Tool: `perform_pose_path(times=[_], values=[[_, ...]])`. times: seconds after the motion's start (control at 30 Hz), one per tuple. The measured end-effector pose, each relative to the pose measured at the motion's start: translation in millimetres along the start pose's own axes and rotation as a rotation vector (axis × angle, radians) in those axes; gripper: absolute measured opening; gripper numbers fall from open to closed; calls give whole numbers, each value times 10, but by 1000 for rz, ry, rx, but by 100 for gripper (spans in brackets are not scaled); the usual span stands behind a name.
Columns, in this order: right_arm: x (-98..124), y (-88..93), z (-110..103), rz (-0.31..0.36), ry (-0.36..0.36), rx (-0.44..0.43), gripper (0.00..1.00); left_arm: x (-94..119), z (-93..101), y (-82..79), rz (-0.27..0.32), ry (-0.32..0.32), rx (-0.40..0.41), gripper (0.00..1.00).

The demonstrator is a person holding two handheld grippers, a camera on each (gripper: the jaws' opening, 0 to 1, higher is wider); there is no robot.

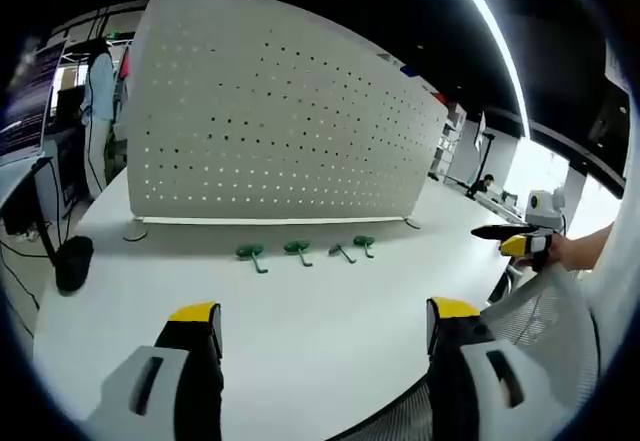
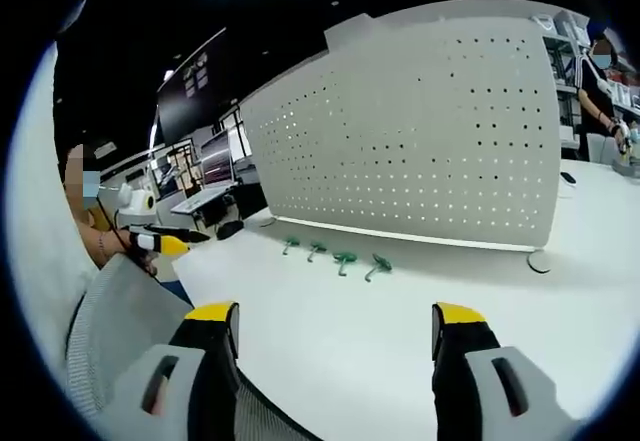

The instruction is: Insert the hook assembly into the mounting plate slot until the hook locks in place.

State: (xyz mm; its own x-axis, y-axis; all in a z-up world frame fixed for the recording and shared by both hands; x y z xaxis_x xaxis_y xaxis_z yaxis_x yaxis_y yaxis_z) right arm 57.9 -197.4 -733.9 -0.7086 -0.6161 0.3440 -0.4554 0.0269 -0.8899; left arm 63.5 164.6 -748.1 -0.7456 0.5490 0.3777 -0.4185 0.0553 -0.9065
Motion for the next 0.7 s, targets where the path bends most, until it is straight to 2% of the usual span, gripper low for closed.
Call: perform_pose_path(times=[0.3, 0.47, 0.7], values=[[-8, 11, -26, -21, -10, 13, 77, 1, 19, -50, -1, 20, -5, 87], [-15, -4, -47, -41, -19, 39, 76, -13, 28, -58, -12, 34, -35, 88], [-8, -14, -32, -44, -18, 43, 76, -14, 53, -32, -55, 61, -86, 88]])
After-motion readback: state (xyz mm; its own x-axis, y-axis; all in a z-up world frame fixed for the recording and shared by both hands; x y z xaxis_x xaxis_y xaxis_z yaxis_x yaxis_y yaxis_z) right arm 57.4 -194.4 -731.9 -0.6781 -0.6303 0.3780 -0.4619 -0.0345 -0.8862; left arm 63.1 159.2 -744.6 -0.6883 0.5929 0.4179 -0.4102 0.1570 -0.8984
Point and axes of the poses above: the point that each gripper's makers call its tool centre point, and the gripper's own axes: x roughly backward along the fingers, z roughly to its right, y roughly out of its underside, the point moved 5 cm from there along x, roughly backward along the fingers, and after that the axes turned 6 degrees about -x, right-handed, at the moved point
